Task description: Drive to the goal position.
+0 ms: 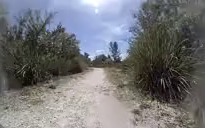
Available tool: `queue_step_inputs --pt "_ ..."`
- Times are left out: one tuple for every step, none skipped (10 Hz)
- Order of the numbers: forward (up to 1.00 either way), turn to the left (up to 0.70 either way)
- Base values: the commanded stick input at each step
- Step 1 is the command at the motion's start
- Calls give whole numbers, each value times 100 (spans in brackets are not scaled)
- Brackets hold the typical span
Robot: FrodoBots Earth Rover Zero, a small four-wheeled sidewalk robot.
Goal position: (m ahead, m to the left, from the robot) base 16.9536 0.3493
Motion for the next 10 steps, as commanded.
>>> queue_step_inputs --pt "70 0" --pt "70 0" --pt "70 0" --pt "70 0" --pt "70 1" --pt "70 23" --pt "70 32" --pt "70 7" --pt "70 0" --pt "70 0"
